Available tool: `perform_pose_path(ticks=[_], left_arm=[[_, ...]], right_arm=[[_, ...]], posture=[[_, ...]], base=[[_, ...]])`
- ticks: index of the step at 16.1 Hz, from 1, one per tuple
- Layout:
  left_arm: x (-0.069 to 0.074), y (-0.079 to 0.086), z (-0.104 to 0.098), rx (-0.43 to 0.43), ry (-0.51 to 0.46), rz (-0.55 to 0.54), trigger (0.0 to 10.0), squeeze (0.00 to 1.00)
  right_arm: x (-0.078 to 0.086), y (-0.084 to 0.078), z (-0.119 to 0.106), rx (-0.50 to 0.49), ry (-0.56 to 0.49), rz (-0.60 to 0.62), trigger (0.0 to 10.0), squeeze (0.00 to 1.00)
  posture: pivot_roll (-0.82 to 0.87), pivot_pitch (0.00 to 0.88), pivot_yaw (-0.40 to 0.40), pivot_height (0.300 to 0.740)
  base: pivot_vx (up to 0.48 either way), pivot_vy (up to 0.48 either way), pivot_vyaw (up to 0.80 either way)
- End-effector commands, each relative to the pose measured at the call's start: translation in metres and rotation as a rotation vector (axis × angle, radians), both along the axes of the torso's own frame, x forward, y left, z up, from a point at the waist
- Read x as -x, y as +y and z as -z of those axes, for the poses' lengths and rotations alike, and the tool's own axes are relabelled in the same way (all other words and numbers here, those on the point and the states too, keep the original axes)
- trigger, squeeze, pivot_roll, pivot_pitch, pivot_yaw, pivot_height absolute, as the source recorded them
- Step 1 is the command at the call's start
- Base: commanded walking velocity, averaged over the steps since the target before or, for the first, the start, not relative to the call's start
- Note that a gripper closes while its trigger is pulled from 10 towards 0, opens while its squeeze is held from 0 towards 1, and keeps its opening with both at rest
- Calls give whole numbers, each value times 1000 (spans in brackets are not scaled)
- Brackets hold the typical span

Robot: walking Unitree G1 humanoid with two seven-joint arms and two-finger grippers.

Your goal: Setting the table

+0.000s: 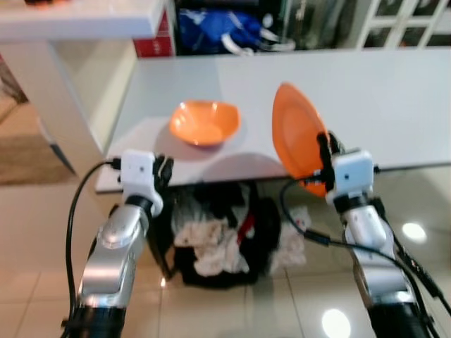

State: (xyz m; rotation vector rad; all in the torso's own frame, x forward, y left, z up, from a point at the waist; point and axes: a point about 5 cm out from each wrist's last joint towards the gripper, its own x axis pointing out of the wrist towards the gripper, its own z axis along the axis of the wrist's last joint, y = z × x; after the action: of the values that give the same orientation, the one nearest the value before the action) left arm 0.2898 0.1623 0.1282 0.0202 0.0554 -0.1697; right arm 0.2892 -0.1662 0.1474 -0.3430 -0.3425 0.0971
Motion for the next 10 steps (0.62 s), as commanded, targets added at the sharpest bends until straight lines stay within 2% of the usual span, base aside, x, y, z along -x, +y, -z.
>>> perform_pose_path(ticks=[1, 4, 5, 6, 7, 10], left_arm=[[-1, -7, -5, 2, -19, 23, 10000, 0], [-2, -8, -6, -6, -22, 29, 10000, 0], [-6, -20, -15, -13, -54, 82, 10000, 0], [-6, -23, -17, -13, -62, 97, 10000, 0], [-7, -25, -18, -12, -63, 107, 10000, 0], [-6, -26, -17, -8, -57, 109, 10000, 0]], right_arm=[[-1, -9, -12, 0, -52, 28, 0, 0], [-2, -10, -13, 0, -56, 29, 0, 0], [-44, -10, -100, -128, -243, -28, 0, 0], [-52, -7, -130, -170, -302, -61, 0, 0], [-56, 0, -155, -195, -352, -112, 0, 0], [-65, 1, -172, -206, -377, -130, 0, 0]], posture=[[-92, 0, 37, 740], [-92, 0, 38, 740], [-72, 0, 56, 740], [-71, 0, 58, 740], [-73, 0, 60, 740], [-73, 0, 59, 740]], base=[[442, 0, 0], [442, 0, 0], [0, 0, 0], [0, 0, 0], [0, 0, 0], [0, 0, 0]])
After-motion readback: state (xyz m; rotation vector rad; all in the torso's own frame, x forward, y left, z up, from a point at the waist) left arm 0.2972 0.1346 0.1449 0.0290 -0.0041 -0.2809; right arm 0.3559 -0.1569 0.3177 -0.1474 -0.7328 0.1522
